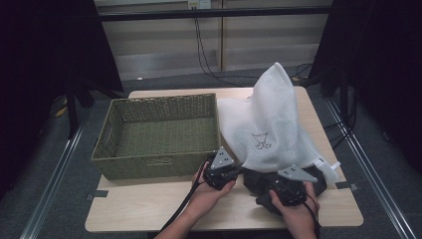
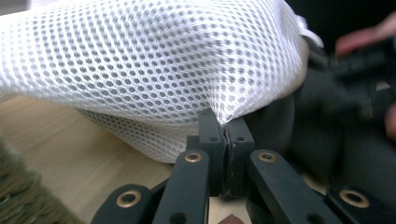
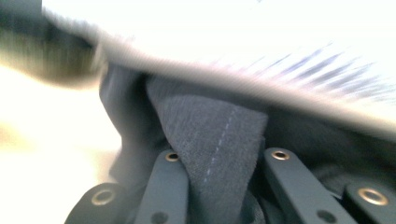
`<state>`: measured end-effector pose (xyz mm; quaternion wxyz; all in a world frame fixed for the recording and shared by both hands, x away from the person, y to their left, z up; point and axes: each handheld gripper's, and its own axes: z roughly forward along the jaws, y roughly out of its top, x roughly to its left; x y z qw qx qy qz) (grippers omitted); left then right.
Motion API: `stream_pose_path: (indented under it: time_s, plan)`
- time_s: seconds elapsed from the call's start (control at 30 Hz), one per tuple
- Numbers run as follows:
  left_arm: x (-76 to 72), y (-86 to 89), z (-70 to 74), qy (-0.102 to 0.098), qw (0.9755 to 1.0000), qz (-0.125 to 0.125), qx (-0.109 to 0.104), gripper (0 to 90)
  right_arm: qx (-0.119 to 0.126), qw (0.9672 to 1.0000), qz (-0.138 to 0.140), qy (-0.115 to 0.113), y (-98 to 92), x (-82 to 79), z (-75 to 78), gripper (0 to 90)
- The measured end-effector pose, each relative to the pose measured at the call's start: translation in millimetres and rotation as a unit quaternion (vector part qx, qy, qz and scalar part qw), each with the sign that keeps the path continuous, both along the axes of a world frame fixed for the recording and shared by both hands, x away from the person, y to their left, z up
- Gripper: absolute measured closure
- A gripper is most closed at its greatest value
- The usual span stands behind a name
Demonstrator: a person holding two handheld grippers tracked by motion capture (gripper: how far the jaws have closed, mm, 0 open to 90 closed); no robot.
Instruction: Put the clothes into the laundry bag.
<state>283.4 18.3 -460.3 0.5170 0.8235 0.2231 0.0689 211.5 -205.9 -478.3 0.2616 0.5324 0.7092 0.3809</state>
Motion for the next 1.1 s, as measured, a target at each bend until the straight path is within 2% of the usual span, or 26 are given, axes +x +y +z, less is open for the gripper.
stream_pose_path:
  time_s: [0.03, 0.07, 0.1, 0.17, 0.2, 0.23, 0.27, 0.3, 0.33, 0.37, 0.4, 0.43, 0.47, 0.53, 0.57, 0.6, 0.63, 0.7, 0.73, 0.77, 0.8, 0.87, 0.93, 1.0, 1.03, 1.1]
  plan:
    - [-2.7, -0.5, 3.5, 0.0, 0.9998, -0.021, 0.006, 88.4, 0.032, 0.9975, -0.034, -0.053, -11.5, -1.1, 17.8, 79.5]
    - [-2.7, -0.5, 3.5, 0.0, 0.9998, -0.021, 0.006, 88.4, 0.032, 0.9975, -0.034, -0.053, -11.5, -1.1, 17.8, 79.5]
    - [-5.9, -0.9, 5.4, 0.007, 0.9986, -0.051, 0.01, 88.5, 0.042, 0.9912, -0.066, -0.107, -23.7, 1.3, 36.2, 79.6]
    - [-8.5, -1.4, 5.8, 0.012, 0.9975, -0.07, 0.007, 88.5, 0.053, 0.9851, -0.093, -0.134, -32.7, 8.7, 45.0, 79.6]
    - [-10.7, -1.2, 5.5, 0.022, 0.9951, -0.097, -0.004, 88.5, 0.053, 0.9851, -0.093, -0.134, -32.7, 8.7, 45.0, 79.6]
    - [-14.8, -1.1, 4.3, 0.027, 0.9906, -0.134, -0.004, 88.5, 0.048, 0.9847, -0.102, -0.133, -34.6, 19.5, 40.6, 79.4]
    - [-14.8, -1.1, 4.3, 0.027, 0.9906, -0.134, -0.004, 88.5, 0.048, 0.9847, -0.102, -0.133, -34.6, 19.5, 40.6, 79.4]
    - [-15.3, 0.0, 3.0, 0.031, 0.9883, -0.149, -0.001, 88.5, 0.033, 0.987, -0.099, -0.122, -32.7, 26.8, 33.6, 79.2]
    - [-13.9, 2.4, 0.4, 0.044, 0.9869, -0.155, -0.008, 88.5, 0.014, 0.9933, -0.074, -0.088, -30.5, 37.3, 23.6, 78.9]
    - [-9.2, 6.8, -3.1, 0.058, 0.9883, -0.14, -0.017, 88.4, -0.03, 0.998, -0.048, -0.027, -25.8, 52.3, -3.1, 78.7]
    - [-9.2, 6.8, -3.1, 0.058, 0.9883, -0.14, -0.017, 88.3, -0.03, 0.998, -0.048, -0.027, -25.8, 52.3, -3.1, 78.7]
    - [-4.0, 11.6, -3.3, 0.07, 0.9923, -0.096, -0.035, 87.9, -0.039, 0.9983, -0.038, -0.023, -22.7, 52.2, -12.4, 78.2]
    - [-4.0, 11.6, -3.3, 0.07, 0.9923, -0.096, -0.035, 87.0, -0.039, 0.9983, -0.038, -0.023, -22.7, 52.2, -12.4, 78.2]
    - [-0.2, 15.0, -2.3, 0.066, 0.9956, -0.047, -0.047, 84.2, -0.046, 0.9985, -0.026, -0.012, -19.7, 47.3, -4.8, 75.1]
    - [-0.5, 15.0, -5.8, 0.069, 0.9957, -0.018, -0.059, 74.2, -0.012, 0.9997, -0.011, -0.018, -24.3, 38.5, -2.0, 64.3]
    - [-0.5, 15.0, -5.8, 0.069, 0.9957, -0.018, -0.059, 68.3, -0.012, 0.9997, -0.011, -0.018, -24.3, 38.5, -2.0, 64.3]
    - [-4.6, 10.5, -11.8, 0.063, 0.9972, -0.002, -0.041, 62.9, 0.019, 0.9994, 0.01, -0.026, -31.4, 25.2, 2.7, 46.6]
    - [-10.3, 1.9, -20.2, 0.071, 0.9971, 0.006, -0.027, 57.9, 0.03, 0.9987, 0.025, -0.033, -33.5, 15.7, 10.9, 31.5]
    - [-10.3, 1.9, -20.2, 0.071, 0.9971, 0.006, -0.027, 52.3, 0.03, 0.9987, 0.025, -0.033, -33.5, 15.7, 10.9, 31.5]
    - [-16.8, -9.4, -28.7, 0.069, 0.9975, 0.017, 0.008, 46.1, 0.033, 0.9972, 0.038, -0.056, -35.6, 3.5, 19.9, 23.7]
    - [-16.8, -9.4, -28.7, 0.069, 0.9975, 0.017, 0.008, 42.5, 0.033, 0.9972, 0.038, -0.056, -35.6, 3.5, 19.9, 23.7]
    - [-22.0, -20.4, -36.3, 0.062, 0.997, 0.025, 0.039, 40.6, 0.049, 0.9952, 0.049, -0.069, -36.9, -8.0, 26.4, 18.4]
    - [-22.9, -26.0, -39.8, 0.067, 0.9964, 0.03, 0.043, 42.8, 0.052, 0.9947, 0.065, -0.06, -35.3, -12.0, 25.7, 12.4]
    - [-21.7, -26.9, -39.0, 0.061, 0.9965, 0.04, 0.041, 62.0, 0.033, 0.996, 0.078, -0.027, -27.1, -8.1, 15.5, 5.8]
    - [-17.9, -24.7, -35.0, 0.07, 0.9963, 0.035, 0.034, 83.5, -0.004, 0.997, 0.077, 0.003, -17.7, 1.6, 1.5, 1.5]
    - [-15.7, -22.6, -31.3, 0.07, 0.9968, 0.027, 0.029, 87.5, -0.018, 0.9972, 0.071, 0.009, -14.9, 5.6, -2.2, 1.2]
